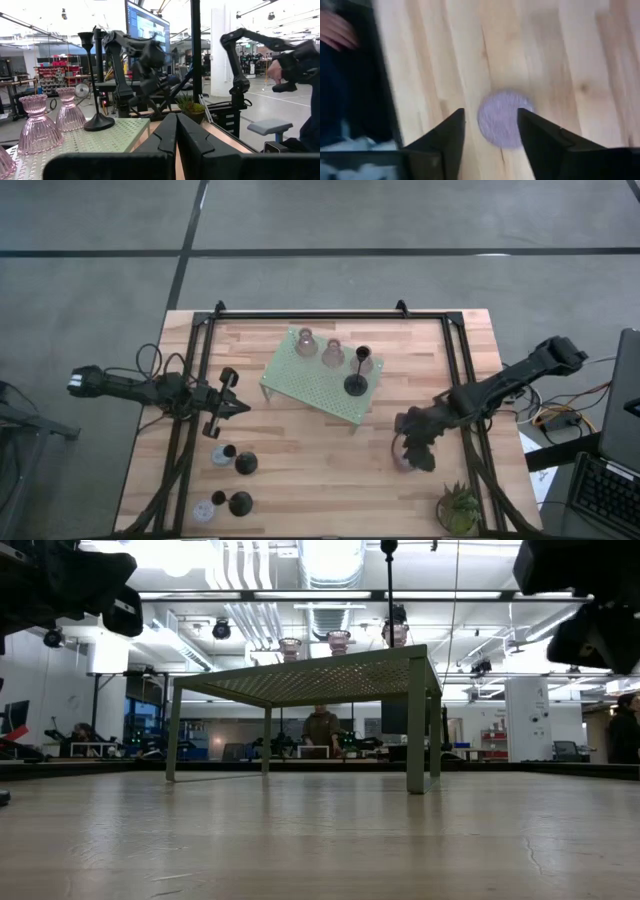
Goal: Pick & Place candle stick holders
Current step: Put the purple patterned scented candle on the shelf
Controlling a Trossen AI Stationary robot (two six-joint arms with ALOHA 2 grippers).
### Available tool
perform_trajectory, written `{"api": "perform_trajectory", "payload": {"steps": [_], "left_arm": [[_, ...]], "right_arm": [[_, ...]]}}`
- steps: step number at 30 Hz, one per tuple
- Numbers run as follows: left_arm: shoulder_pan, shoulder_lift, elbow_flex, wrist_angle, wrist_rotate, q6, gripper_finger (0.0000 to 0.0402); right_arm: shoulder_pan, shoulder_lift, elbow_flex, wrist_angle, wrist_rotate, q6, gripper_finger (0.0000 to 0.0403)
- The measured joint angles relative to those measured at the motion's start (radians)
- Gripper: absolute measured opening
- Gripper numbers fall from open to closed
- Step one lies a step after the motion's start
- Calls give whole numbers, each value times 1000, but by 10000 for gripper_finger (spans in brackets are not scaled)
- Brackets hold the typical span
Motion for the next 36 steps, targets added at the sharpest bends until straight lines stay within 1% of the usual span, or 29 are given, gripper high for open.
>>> {"api": "perform_trajectory", "payload": {"steps": [3, 8, 13, 17, 20, 23, 27, 36], "left_arm": [[0, 0, 0, 0, 0, 0, 16], [0, 0, 0, 0, 0, 0, 16], [0, 0, 0, 0, 0, 0, 16], [0, 0, 0, 0, 0, 0, 16], [0, 0, 0, -3, 0, 0, 16], [0, 0, 0, -7, 0, 0, 16], [0, 1, 0, -10, 0, 0, 16], [0, 1, 0, -10, 0, 0, 16]], "right_arm": [[32, 99, 73, -65, -2, -1, 213], [77, 216, 159, -68, -1, -11, 275], [108, 304, 199, -177, 48, -44, 327], [114, 337, 199, -175, 54, -56, 354], [122, 359, 183, -179, 80, -68, 361], [129, 375, 160, -163, 95, -70, 358], [134, 372, 142, -114, 100, -69, 353], [136, 375, 121, -84, 107, -69, 351]]}}
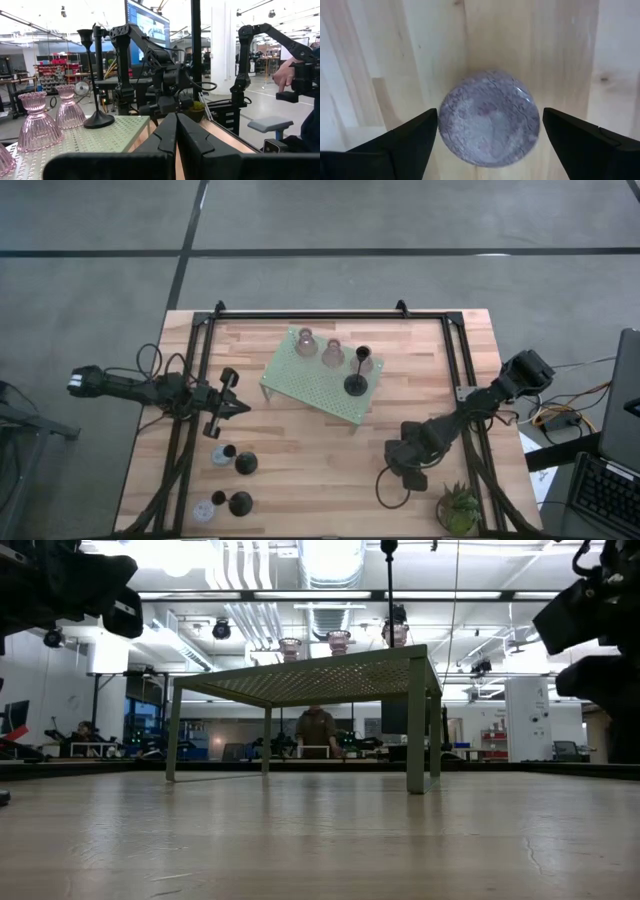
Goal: Pick & Place candle stick holders
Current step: Put the purple patterned scented candle on the shelf
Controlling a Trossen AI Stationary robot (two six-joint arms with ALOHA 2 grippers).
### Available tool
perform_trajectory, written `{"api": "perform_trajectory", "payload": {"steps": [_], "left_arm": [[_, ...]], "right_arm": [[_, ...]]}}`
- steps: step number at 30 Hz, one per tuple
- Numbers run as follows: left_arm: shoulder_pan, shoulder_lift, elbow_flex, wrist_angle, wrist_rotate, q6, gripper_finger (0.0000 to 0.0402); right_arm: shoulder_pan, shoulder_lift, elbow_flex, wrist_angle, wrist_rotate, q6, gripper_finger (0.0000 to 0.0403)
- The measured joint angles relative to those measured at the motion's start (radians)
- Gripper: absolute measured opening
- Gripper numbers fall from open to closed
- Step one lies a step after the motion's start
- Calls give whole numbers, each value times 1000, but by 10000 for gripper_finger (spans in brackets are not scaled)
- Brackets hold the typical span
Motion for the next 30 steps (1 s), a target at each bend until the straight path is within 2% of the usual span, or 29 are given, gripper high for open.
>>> {"api": "perform_trajectory", "payload": {"steps": [14, 30], "left_arm": [[0, 0, 0, -2, 0, 0, 16], [0, 0, 0, -5, 0, 0, 16]], "right_arm": [[15, 29, -16, 35, -1, -6, 326], [15, 18, -9, 33, 23, -30, 324]]}}
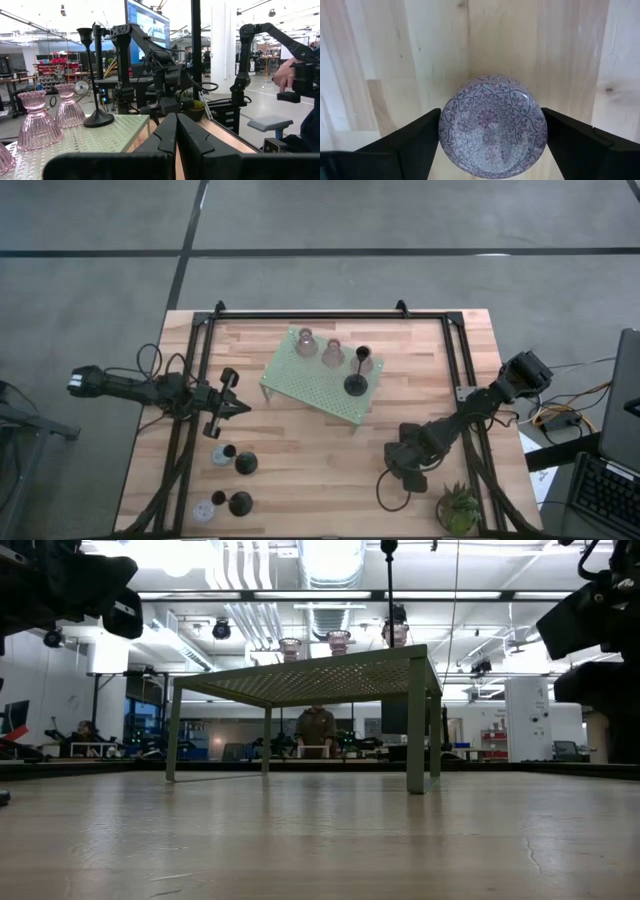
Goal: Pick & Place candle stick holders
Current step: Put the purple patterned scented candle on the shelf
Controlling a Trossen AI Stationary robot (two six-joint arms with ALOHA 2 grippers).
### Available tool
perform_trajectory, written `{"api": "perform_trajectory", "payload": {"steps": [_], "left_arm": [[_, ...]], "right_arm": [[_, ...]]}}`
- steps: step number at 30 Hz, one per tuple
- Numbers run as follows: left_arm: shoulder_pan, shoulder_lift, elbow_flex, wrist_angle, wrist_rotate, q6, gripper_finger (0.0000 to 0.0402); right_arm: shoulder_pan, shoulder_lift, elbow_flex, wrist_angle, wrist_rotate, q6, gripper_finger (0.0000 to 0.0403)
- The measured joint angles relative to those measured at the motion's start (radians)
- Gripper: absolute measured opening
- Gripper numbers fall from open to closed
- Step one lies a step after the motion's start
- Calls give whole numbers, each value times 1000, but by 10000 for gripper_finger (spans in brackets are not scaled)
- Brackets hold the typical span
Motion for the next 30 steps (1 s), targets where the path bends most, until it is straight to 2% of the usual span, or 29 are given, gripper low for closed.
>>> {"api": "perform_trajectory", "payload": {"steps": [18, 25, 30], "left_arm": [[0, 0, 0, 1, 0, 0, 16], [0, 0, 0, 1, 0, 0, 16], [0, 0, 0, 1, 0, 0, 16]], "right_arm": [[2, 16, 0, -4, -4, -20, 324], [11, 30, 0, 1, 1, -35, 291], [11, 26, -1, 1, 0, -34, 291]]}}
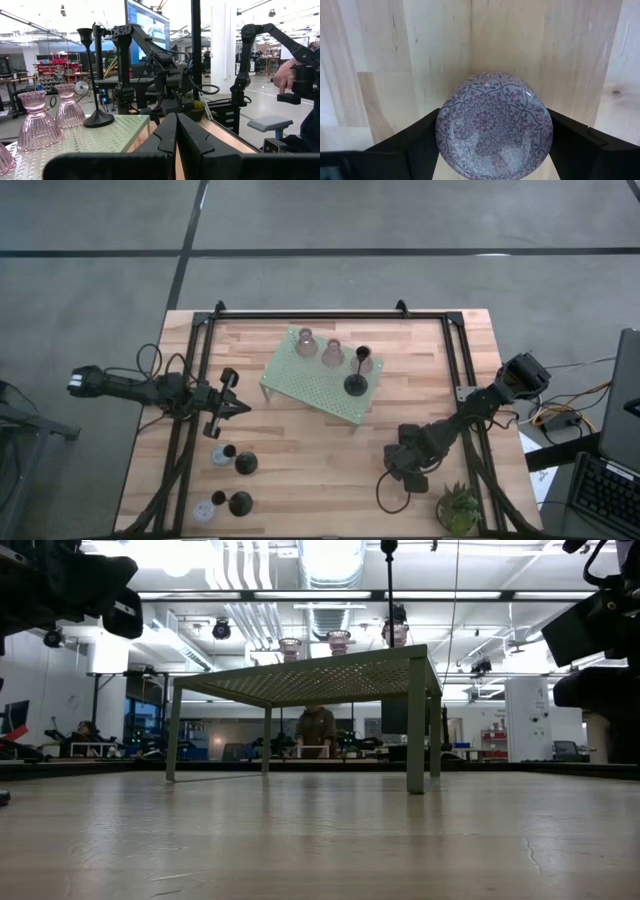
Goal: Pick & Place candle stick holders
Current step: Put the purple patterned scented candle on the shelf
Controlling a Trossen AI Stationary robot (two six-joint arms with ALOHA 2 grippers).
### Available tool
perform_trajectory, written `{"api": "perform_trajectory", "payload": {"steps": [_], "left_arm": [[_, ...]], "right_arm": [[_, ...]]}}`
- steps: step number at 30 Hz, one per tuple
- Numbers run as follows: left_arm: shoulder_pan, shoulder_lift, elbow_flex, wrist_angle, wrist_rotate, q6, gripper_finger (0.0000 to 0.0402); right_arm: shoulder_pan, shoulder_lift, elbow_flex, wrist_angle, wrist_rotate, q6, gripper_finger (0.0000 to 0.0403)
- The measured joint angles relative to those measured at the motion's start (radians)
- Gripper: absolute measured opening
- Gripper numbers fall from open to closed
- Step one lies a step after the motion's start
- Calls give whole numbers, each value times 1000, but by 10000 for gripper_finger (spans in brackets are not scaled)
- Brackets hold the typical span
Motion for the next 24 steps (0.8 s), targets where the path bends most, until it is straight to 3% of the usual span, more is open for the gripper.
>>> {"api": "perform_trajectory", "payload": {"steps": [12, 24], "left_arm": [[0, 0, 0, 0, 0, 0, 16], [0, 0, 0, 0, 0, 0, 16]], "right_arm": [[-6, -1, 40, -12, -4, -24, 297], [-120, -1, 302, -206, 27, -272, 300]]}}
